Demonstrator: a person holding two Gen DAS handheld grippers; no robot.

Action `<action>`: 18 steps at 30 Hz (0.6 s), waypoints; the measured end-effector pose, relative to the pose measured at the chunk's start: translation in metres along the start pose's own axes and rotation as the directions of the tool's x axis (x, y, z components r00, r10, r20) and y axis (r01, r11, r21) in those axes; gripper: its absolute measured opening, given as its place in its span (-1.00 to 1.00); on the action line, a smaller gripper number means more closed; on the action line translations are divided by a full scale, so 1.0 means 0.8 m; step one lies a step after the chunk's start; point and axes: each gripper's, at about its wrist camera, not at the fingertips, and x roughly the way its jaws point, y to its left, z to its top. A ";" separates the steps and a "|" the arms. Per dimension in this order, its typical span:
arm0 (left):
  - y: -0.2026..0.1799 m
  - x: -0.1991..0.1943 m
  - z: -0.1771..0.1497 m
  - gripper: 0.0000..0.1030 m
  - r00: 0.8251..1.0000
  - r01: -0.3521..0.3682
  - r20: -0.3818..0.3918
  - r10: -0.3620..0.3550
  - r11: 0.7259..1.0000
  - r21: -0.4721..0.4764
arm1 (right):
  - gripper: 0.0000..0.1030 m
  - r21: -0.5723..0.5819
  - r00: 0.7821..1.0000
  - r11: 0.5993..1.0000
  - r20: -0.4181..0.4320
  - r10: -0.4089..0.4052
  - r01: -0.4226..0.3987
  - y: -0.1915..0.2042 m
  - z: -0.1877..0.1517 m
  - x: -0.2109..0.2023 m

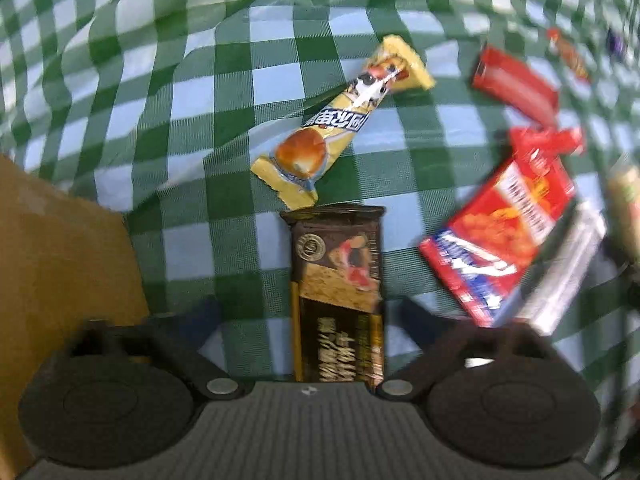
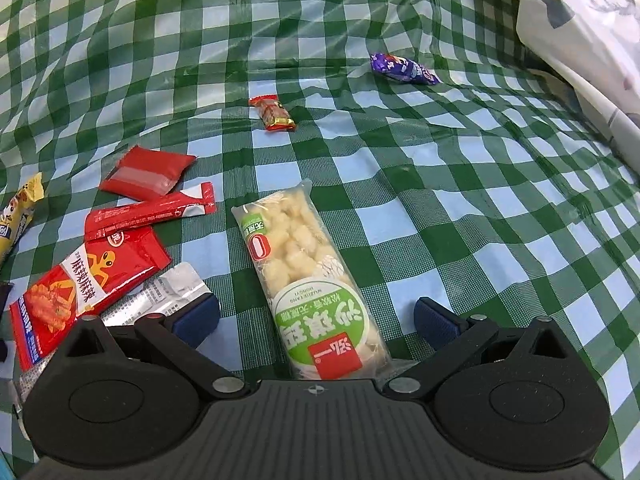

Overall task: Organize snacks
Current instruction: 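Grasp the dark biscuit bar with left tool while right tool grasps the peanut bar, then carry both held bars over the cardboard box with both tools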

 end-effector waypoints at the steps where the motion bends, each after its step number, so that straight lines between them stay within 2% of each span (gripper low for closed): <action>1: 0.002 -0.007 -0.002 -0.06 1.000 0.004 0.018 -0.003 1.000 -0.008 | 0.64 0.000 1.000 1.000 0.007 0.010 -0.010 -0.001 -0.001 -0.005; 2: 0.001 -0.013 -0.002 -0.17 1.000 0.000 0.025 -0.001 1.000 0.007 | 0.38 -0.010 0.999 1.000 0.031 0.010 -0.009 -0.001 -0.003 -0.012; 3: 0.003 -0.016 -0.004 -0.17 0.999 -0.007 0.031 0.007 1.000 0.012 | -0.11 -0.031 0.999 0.999 0.041 0.010 -0.009 0.002 -0.005 -0.018; 4: 0.004 -0.020 -0.004 -0.17 0.999 -0.008 0.040 0.007 1.000 0.017 | -0.26 -0.048 0.999 0.999 0.035 0.022 -0.020 0.005 -0.004 -0.021; 8: 0.006 -0.064 -0.014 -0.17 0.995 0.030 0.096 -0.032 0.999 0.018 | -0.26 -0.041 0.998 0.999 0.055 0.020 -0.018 0.006 -0.001 -0.047; 12: 0.011 -0.147 -0.041 -0.17 0.977 0.092 0.193 -0.094 0.996 0.017 | -0.26 0.011 0.987 0.999 0.153 0.042 -0.044 0.004 0.008 -0.118; 15: 0.025 -0.215 -0.082 -0.17 0.957 0.142 0.253 -0.142 0.990 0.021 | -0.26 0.016 0.972 0.996 0.218 0.088 -0.093 0.017 0.003 -0.188; 18: 0.039 -0.276 -0.134 -0.17 0.944 0.154 0.290 -0.155 0.988 0.026 | -0.26 0.021 0.956 0.986 0.250 0.156 -0.166 0.035 -0.021 -0.261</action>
